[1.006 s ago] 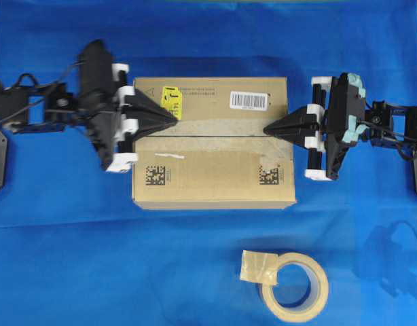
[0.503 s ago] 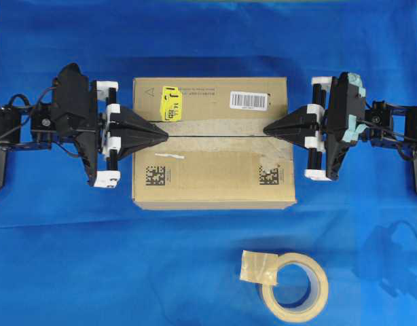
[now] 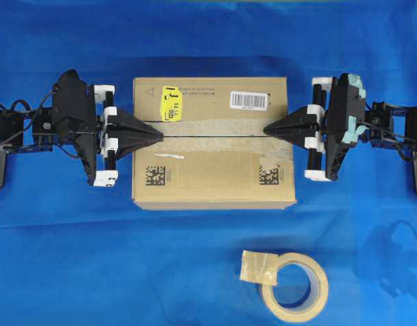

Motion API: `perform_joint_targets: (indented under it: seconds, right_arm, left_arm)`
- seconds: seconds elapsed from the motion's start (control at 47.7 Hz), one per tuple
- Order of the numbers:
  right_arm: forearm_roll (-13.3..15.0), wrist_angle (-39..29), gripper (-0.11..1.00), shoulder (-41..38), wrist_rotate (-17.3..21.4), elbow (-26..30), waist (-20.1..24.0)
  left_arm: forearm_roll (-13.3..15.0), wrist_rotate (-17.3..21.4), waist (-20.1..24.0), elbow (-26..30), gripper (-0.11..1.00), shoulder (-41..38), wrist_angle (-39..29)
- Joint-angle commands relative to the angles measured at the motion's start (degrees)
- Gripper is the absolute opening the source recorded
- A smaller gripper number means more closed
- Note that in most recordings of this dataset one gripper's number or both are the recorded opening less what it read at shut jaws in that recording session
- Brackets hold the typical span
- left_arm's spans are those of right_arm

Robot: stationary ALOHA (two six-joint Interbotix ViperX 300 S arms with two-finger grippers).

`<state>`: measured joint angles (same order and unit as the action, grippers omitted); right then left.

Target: Close the cardboard box.

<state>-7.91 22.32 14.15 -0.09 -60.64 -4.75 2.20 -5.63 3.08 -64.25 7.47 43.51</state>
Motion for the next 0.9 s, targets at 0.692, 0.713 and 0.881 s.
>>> perform_joint_targets:
  seconds: [0.692,0.713,0.881]
  right_arm:
    - [-0.1,0.4,0.00,0.4,0.1,0.4,0.4]
    - [-0.1,0.4,0.00,0.3,0.1,0.4,0.5]
    - [-0.1,0.4,0.00,0.3,0.0,0.3,0.8]
  left_arm:
    - [0.2,0.0,0.2,0.4,0.00,-0.8,0.6]
    - [0.2,0.0,0.2,0.3,0.00,-0.8,0.6]
    - [0.2,0.0,0.2,0.3,0.00,-0.8,0.6]
